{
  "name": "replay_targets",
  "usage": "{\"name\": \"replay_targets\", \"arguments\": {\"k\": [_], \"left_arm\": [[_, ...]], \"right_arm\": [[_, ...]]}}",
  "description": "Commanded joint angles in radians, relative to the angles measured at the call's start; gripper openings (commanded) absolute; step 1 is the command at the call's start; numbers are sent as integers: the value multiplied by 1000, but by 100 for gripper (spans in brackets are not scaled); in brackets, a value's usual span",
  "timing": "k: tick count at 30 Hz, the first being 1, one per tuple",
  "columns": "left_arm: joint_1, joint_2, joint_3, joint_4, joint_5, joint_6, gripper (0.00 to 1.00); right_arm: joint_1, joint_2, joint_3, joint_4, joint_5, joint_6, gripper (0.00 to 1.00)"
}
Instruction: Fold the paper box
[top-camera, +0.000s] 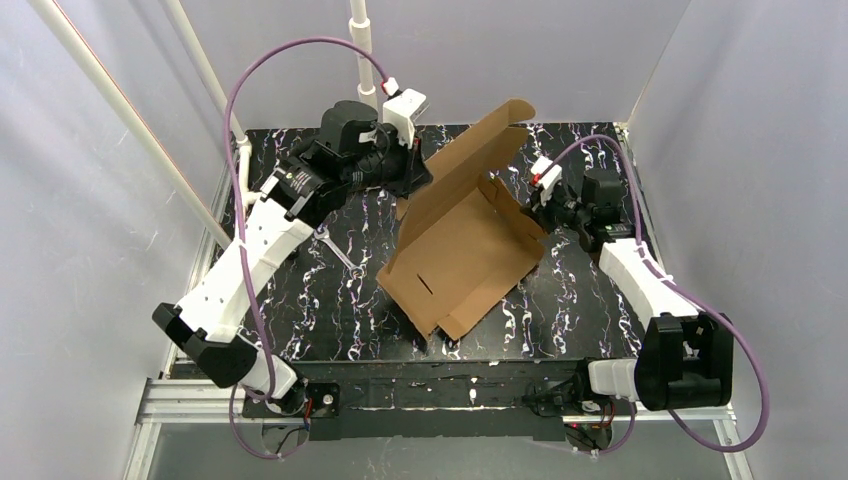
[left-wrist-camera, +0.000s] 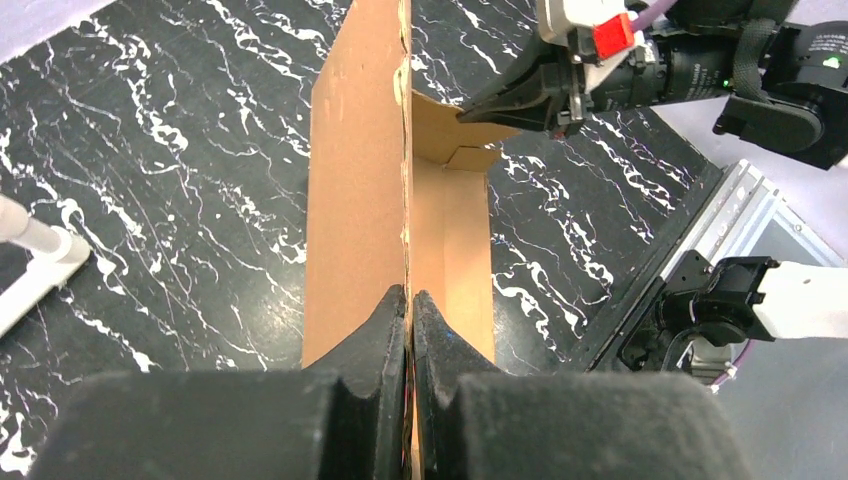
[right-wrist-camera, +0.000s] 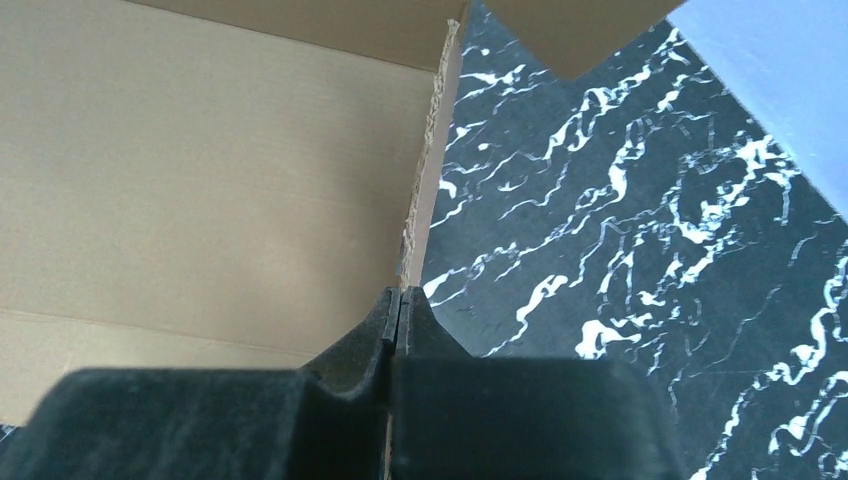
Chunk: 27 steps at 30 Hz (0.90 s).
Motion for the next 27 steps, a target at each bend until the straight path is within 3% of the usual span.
{"name": "replay_targets", "arguments": {"k": [1,9,15,22,27], "left_arm": [[4,20,100,-27,86,90,0],[3,48,176,5,107,181,0],[3,51,143,75,148,215,0],[3,-10,44,168,161,392,0],[-2,-28,16,177,151,483,0]], "right_arm": [[51,23,81,123,88,71,1],[117,27,14,309,321,145,1],[117,40,-93,502,274,191,1],[114,95,-373,1089,290,303,1],[118,156,-359,1149,293,382,1]]}}
